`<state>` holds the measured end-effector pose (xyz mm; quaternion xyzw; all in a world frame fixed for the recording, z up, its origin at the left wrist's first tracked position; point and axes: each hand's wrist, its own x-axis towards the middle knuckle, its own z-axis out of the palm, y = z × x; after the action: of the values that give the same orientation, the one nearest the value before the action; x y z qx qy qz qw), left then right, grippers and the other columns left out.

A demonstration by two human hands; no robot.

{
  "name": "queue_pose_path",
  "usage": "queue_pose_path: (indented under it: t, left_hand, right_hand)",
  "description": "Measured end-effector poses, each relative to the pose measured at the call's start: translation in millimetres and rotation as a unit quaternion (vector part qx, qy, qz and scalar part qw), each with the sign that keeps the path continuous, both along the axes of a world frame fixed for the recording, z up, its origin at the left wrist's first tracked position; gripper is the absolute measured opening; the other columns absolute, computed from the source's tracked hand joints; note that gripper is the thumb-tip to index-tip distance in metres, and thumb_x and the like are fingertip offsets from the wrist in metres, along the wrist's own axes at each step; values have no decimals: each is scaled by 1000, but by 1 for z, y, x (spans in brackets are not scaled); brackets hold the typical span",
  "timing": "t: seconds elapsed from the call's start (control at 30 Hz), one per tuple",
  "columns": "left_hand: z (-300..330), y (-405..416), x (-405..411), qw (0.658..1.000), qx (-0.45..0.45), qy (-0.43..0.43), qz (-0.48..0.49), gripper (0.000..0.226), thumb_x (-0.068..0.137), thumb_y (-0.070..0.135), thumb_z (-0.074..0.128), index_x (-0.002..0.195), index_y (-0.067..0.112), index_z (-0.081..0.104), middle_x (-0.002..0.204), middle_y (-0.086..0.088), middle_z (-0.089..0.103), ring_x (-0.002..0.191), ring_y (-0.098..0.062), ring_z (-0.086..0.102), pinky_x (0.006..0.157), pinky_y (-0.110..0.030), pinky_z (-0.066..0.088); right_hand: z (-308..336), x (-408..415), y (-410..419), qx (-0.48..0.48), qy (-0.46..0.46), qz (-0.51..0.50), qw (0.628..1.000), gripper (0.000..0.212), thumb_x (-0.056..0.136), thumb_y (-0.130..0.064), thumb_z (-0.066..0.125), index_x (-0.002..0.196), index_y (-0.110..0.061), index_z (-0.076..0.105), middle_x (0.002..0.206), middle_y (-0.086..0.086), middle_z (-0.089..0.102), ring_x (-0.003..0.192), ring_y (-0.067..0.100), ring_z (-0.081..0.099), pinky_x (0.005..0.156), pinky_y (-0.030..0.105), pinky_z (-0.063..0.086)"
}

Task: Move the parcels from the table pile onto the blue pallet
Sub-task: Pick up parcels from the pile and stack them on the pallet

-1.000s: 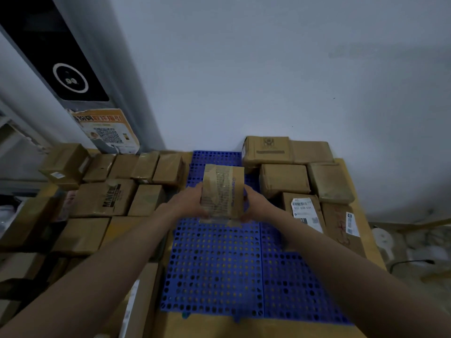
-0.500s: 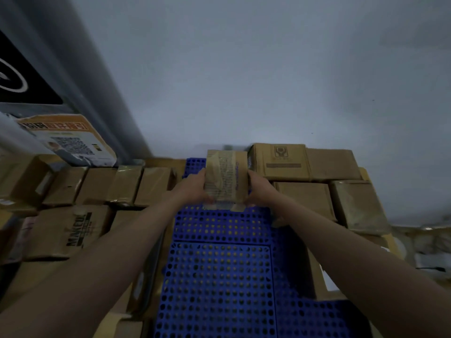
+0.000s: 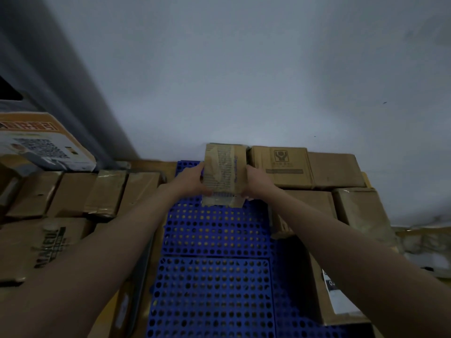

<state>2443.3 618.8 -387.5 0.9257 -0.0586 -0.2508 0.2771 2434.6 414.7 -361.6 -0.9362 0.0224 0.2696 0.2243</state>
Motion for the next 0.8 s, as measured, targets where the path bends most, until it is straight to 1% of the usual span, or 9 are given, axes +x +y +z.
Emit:
queue_pose_path:
  t: [0.17, 0.27, 0.33, 0.4, 0.47, 0.6, 0.63, 0.7, 0.8]
  left_hand:
    - [8, 1, -14, 997, 76, 11, -4, 118, 77, 37, 81, 157, 18, -4, 134, -7, 56, 106, -22, 61, 86, -38, 56]
    - [23, 7, -33, 994, 112, -4, -5, 117, 74, 45, 82, 157, 17, 4, 145, -8, 48, 119, -24, 57, 91, -40, 53]
    - [37, 11, -50, 993, 121, 1, -5, 113, 75, 45, 81, 157, 16, 9, 146, -8, 47, 122, -24, 55, 93, -39, 53]
    - [52, 14, -71, 993, 116, 8, -3, 108, 77, 40, 81, 156, 14, 12, 145, -10, 47, 123, -25, 55, 97, -40, 51]
    - [70, 17, -96, 994, 108, 11, 4, 104, 79, 36, 80, 156, 13, 14, 147, -9, 46, 126, -24, 53, 99, -37, 49]
    - [103, 18, -154, 993, 117, 4, 3, 103, 80, 35, 79, 156, 15, 13, 146, -7, 46, 124, -23, 53, 95, -31, 49]
    - [109, 19, -169, 992, 123, -1, -1, 102, 81, 37, 78, 156, 16, 13, 148, -5, 44, 125, -23, 52, 91, -29, 49]
    - [120, 20, -200, 991, 131, -2, -6, 98, 82, 38, 77, 156, 19, 16, 146, -1, 46, 120, -21, 55, 81, -25, 48]
    - [131, 22, -242, 994, 113, -6, 1, 94, 81, 32, 78, 155, 19, 21, 138, -2, 53, 112, -20, 59, 81, -26, 52]
  right_hand:
    - [6, -16, -2, 10, -34, -8, 999, 68, 81, -8, 75, 138, -8, 38, 127, 17, 52, 104, 36, 61, 86, 47, 56]
    - [16, -34, -5, 18, -58, -3, 998, 66, 80, -9, 76, 135, -8, 40, 126, 16, 51, 111, 34, 55, 88, 47, 54]
    - [24, -49, -7, 24, -55, -3, 998, 64, 81, -10, 75, 135, -11, 40, 129, 15, 47, 116, 33, 50, 90, 46, 54]
    - [33, -66, -10, 23, -45, 8, 999, 69, 81, -11, 76, 139, -13, 38, 136, 14, 42, 123, 32, 46, 93, 43, 53]
    - [42, -86, -12, 15, -37, 26, 999, 78, 79, -13, 79, 145, -15, 35, 143, 13, 40, 126, 31, 46, 93, 41, 53]
    - [58, -132, -14, 16, -23, 57, 998, 83, 78, -20, 81, 146, -21, 34, 140, 11, 44, 113, 30, 56, 84, 36, 56]
    - [62, -144, -14, 20, -19, 65, 997, 84, 78, -20, 82, 147, -22, 34, 139, 11, 44, 108, 29, 58, 79, 36, 57]
    - [68, -168, -12, 24, -9, 89, 996, 85, 77, -20, 82, 147, -25, 33, 135, 11, 46, 98, 26, 59, 70, 33, 57]
    - [77, -203, -8, 28, 6, 111, 993, 86, 78, -20, 81, 147, -30, 31, 132, 10, 49, 83, 21, 62, 67, 35, 59]
